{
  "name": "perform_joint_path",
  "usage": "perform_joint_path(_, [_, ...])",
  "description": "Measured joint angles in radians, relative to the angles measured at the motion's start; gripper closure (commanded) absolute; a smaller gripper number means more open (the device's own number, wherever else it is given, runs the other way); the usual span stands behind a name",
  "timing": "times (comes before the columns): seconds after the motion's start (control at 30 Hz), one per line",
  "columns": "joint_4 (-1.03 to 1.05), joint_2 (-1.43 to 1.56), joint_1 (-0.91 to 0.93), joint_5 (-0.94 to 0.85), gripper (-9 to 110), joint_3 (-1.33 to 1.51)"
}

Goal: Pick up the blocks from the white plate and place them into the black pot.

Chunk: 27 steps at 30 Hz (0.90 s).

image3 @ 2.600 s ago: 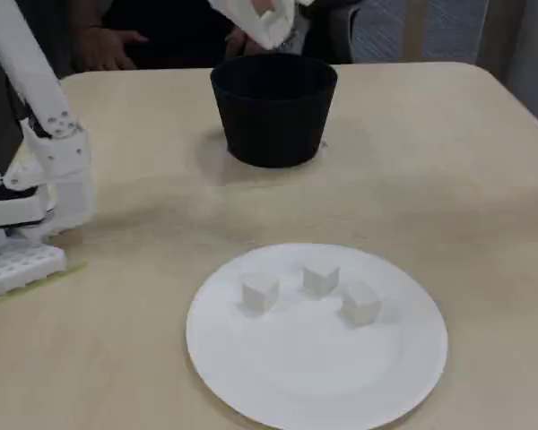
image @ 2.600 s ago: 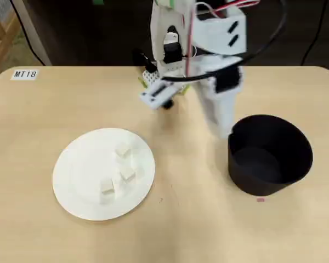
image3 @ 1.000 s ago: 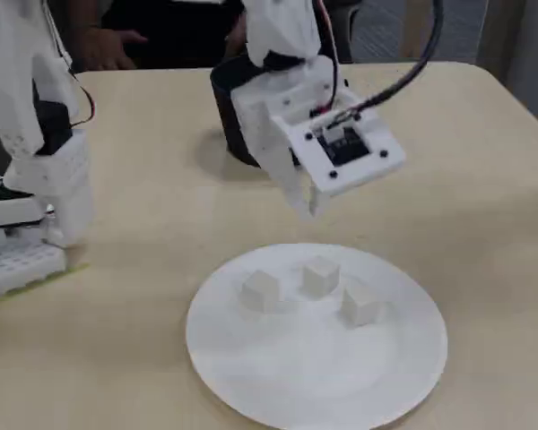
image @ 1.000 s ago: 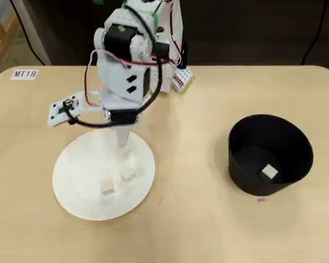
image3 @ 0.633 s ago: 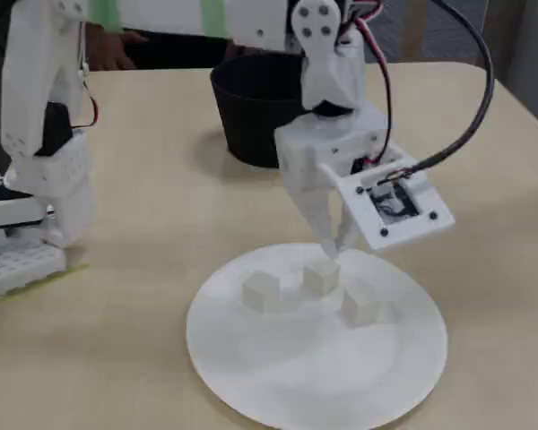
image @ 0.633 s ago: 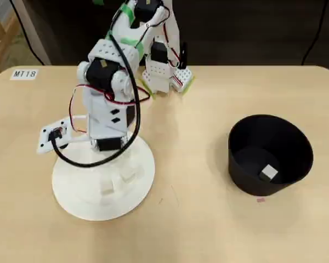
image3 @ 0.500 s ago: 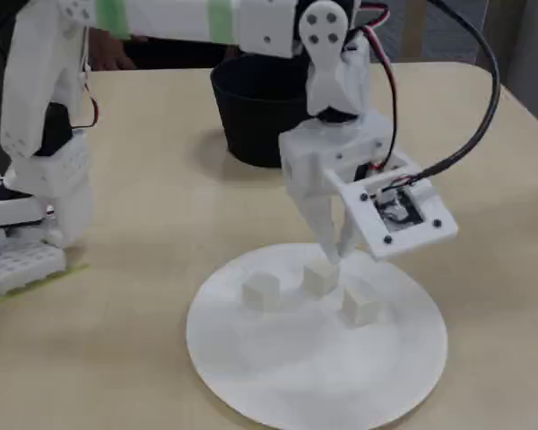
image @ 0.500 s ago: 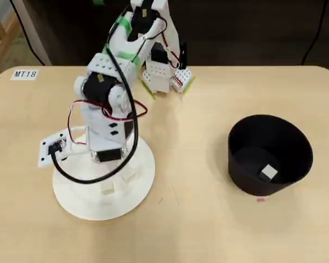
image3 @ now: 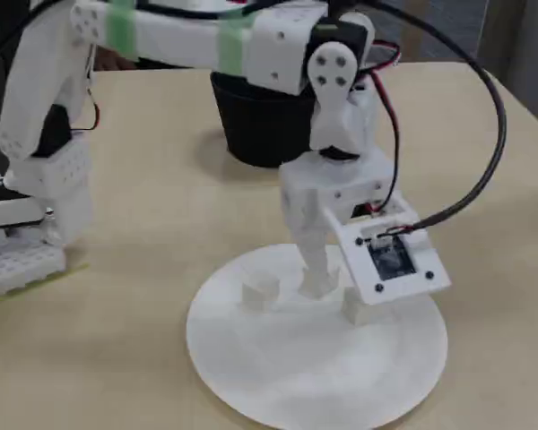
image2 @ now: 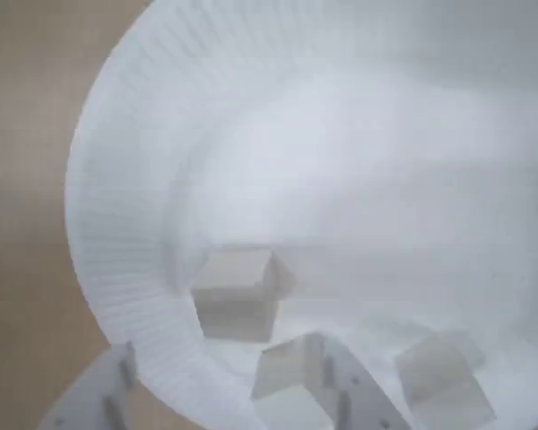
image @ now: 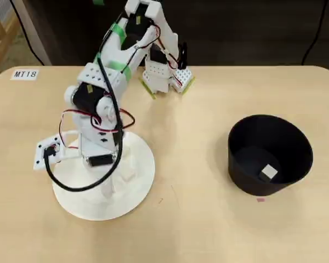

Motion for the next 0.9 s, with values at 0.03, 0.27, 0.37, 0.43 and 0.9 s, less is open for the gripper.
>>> perform_joint_path(0.03, [0.000,-0.012,0.000,0.003,75,-0.008])
perform_joint_path(0.27, [0.000,-0.074,0.006,0.009,78,-0.058])
perform_joint_path(0.37, [0.000,-0.094,0.012,0.009,82,-0.074])
perform_joint_path(0.43, [0.000,-0.110,0.014,0.009,85,-0.087])
perform_joint_path(0.9, [0.000,-0.176,0.015,0.037,104,-0.175])
